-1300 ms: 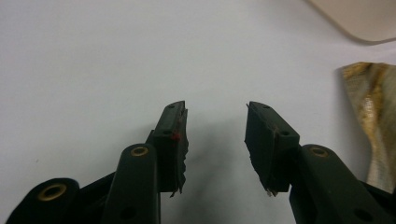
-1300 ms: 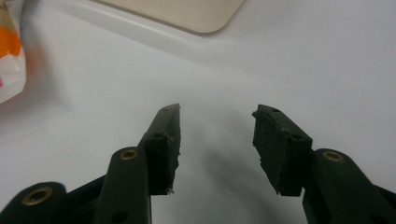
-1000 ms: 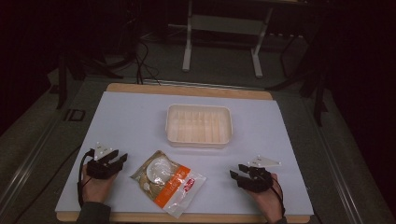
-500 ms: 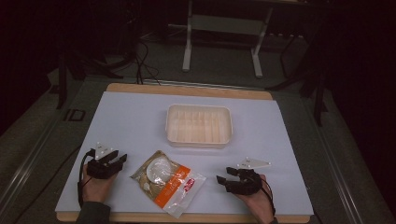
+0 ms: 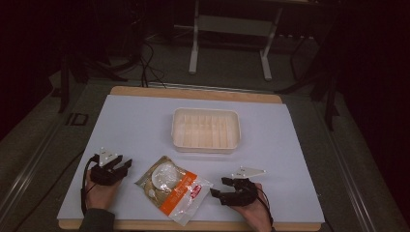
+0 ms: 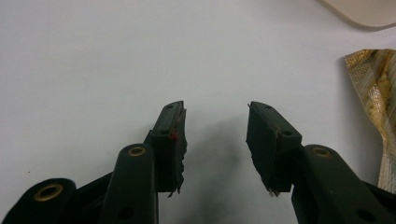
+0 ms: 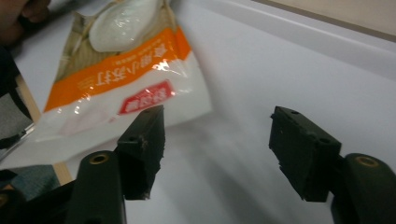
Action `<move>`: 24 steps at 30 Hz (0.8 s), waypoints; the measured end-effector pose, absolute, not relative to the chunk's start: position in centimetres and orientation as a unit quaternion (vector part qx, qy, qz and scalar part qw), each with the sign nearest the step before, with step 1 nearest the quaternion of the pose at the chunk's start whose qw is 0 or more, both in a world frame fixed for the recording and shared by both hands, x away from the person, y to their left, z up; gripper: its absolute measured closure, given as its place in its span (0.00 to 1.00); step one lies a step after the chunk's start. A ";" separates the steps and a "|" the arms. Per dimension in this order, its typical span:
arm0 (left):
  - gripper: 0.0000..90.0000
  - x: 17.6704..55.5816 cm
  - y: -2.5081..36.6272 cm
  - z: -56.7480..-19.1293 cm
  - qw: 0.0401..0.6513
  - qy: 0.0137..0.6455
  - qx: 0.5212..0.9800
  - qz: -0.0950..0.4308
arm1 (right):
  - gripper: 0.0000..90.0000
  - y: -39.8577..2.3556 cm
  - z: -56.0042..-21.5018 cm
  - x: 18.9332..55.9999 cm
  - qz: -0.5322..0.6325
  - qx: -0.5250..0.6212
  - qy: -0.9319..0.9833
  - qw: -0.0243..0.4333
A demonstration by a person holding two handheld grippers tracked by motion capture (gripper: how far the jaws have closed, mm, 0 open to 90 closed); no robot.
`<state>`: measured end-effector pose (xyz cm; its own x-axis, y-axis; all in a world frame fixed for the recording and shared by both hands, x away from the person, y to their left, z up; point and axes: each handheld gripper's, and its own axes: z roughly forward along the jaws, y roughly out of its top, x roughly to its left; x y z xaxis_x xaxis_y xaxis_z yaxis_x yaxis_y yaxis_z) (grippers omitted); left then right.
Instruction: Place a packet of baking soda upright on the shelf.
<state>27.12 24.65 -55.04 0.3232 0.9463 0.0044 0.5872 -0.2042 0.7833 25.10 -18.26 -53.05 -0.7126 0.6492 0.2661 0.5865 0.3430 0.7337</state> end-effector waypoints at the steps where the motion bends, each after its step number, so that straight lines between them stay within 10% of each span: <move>1: 0.63 27.1 24.6 -55.1 0.353 0.522 0.733 0.255 | 0.35 -18.3 -53.1 25.1 0.431 0.377 0.819 0.036; 24: 0.63 27.1 24.6 -55.1 0.353 0.521 0.733 0.257 | 0.33 -15.4 -54.5 24.6 0.438 0.374 0.817 -0.038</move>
